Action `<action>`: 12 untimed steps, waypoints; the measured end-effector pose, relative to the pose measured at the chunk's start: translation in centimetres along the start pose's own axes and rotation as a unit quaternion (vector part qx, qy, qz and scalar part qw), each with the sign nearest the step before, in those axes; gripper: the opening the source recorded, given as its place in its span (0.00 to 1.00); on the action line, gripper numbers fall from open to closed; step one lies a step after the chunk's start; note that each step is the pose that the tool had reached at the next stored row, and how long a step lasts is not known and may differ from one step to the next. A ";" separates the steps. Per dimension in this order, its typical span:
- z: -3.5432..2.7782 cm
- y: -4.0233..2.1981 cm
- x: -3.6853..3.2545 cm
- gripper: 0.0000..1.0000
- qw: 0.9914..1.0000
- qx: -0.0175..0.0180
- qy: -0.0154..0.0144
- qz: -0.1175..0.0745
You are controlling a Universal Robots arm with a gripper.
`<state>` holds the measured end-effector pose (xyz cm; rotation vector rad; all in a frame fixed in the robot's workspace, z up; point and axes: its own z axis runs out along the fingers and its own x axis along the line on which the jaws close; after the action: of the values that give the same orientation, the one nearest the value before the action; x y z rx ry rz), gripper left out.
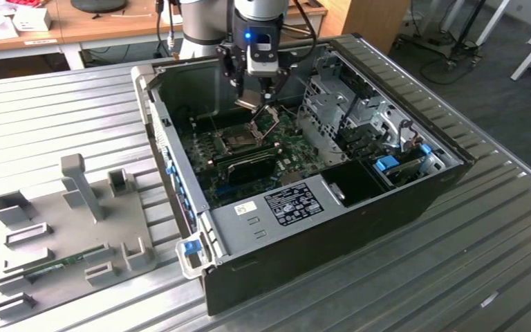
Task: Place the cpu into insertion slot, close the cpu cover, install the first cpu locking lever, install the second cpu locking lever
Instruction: 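Place the cpu into insertion slot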
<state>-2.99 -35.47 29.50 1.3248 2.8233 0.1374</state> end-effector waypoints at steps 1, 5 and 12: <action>0.01 0.00 0.00 0.54 1.000 0.000 -0.001 0.007; 0.06 0.00 0.00 0.54 0.999 -0.001 -0.004 0.040; 0.14 -0.01 -0.01 0.54 0.995 -0.002 -0.009 0.104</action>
<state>-2.98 -35.47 29.35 1.6072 2.6622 0.1330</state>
